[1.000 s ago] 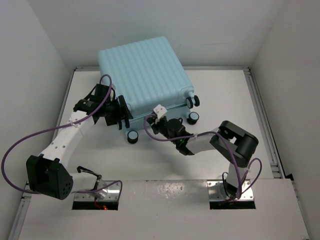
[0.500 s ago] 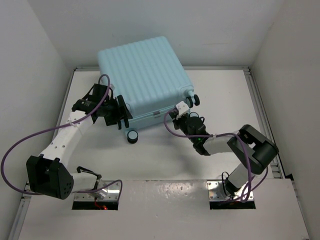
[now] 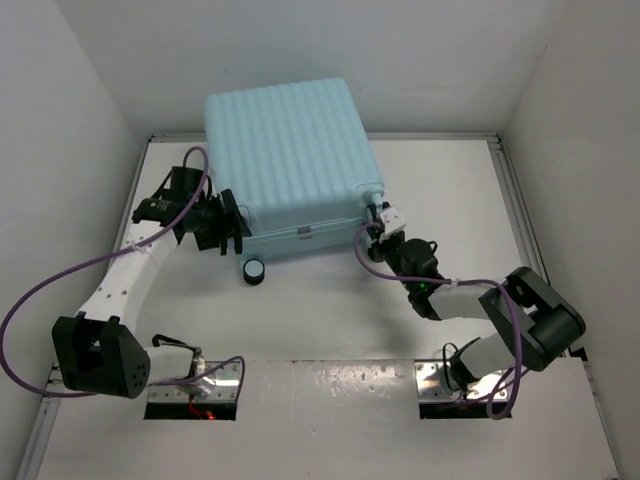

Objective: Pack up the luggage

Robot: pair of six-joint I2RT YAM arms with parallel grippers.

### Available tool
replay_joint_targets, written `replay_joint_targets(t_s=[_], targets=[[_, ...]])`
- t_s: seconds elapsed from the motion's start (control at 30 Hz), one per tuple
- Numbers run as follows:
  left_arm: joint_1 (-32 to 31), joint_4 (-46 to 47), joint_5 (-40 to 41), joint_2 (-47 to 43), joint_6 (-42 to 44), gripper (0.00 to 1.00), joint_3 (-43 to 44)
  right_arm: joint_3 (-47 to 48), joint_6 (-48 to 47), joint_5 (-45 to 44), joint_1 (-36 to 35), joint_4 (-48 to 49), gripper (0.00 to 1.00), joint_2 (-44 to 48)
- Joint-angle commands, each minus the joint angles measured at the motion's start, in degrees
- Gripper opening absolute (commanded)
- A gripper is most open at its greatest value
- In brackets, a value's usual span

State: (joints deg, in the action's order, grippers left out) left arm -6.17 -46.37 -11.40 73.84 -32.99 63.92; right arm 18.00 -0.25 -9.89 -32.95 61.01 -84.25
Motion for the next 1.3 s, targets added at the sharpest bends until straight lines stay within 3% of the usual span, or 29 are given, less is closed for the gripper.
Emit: replay_joint_targets(t_s=[0.0, 0.33, 0.53, 0.87, 1.27], targets=[[6.26, -5.31, 19.39, 4.64, -1.2, 0.0, -2.13, -2.26, -1.77, -8.75, 4.38, 5.61, 0.0, 5.06], [10.22, -0.83, 18.78, 10.36, 3.28, 0.0, 0.15, -7.01, 3.14, -0.58, 13.52, 11.23, 0.0, 5.33], [10.22, 1.19, 23.43, 12.99, 4.34, 0.0, 1.21, -5.43, 3.16, 4.08, 19.32, 14.39, 0.0, 2.0], [11.89, 5.93, 28.89, 18.26, 6.89, 0.0, 5.6, 3.53, 3.5, 7.69, 26.7, 16.77, 0.0, -7.76], [13.03, 10.33, 33.28, 26.7, 9.97, 0.0, 12.53, 21.63, 4.29, 11.19, 30.93, 20.37, 0.0, -23.94]])
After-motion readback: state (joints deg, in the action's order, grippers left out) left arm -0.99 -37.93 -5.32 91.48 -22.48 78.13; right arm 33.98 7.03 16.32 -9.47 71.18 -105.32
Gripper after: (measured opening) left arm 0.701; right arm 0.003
